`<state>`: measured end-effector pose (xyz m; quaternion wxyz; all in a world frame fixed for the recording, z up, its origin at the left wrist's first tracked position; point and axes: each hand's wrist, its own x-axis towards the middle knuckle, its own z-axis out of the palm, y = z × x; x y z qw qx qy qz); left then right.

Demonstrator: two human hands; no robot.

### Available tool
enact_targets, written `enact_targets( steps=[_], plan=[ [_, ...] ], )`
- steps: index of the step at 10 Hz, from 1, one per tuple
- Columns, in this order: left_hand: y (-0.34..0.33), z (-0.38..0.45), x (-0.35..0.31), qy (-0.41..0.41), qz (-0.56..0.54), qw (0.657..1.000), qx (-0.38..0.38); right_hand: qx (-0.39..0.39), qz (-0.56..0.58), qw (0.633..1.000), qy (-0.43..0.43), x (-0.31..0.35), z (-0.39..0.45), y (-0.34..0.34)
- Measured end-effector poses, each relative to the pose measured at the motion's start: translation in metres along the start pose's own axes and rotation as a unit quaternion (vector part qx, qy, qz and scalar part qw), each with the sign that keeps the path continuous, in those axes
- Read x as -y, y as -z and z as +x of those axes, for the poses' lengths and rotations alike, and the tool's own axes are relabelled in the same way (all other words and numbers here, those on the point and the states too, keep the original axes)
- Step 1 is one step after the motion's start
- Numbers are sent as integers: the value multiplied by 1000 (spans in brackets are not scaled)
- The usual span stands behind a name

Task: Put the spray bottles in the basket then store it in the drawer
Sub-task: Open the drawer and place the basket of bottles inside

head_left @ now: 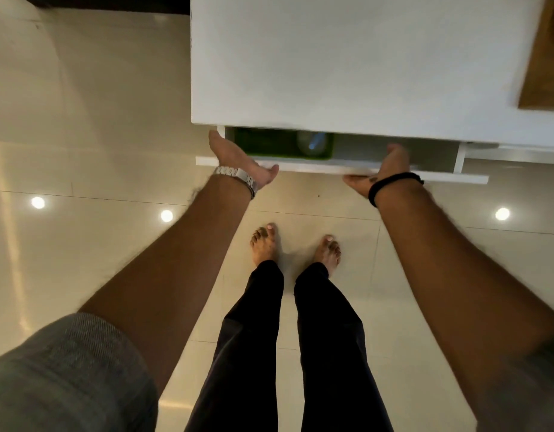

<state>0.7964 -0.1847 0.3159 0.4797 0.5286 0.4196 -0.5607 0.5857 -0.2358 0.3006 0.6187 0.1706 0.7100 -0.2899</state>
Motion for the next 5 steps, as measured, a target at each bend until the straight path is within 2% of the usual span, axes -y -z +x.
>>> enact_targets(
  steps=[1,2,3,4,5],
  plan=[
    [52,24,34,31,187,963,-190,34,21,999,9,10,-2,-12],
    [124,52,101,-61,572,800,-168,65,4,997,41,22,-5,-23],
    [71,42,65,-145,492,837,-193,75,-22,995,58,26,-11,-25],
    [9,-5,3,-45,276,960,22,63,-120,987,85,24,-23,-19],
    [-5,-40,-10,-121,395,909,60,49,-225,964,135,14,-36,-10]
  ],
)
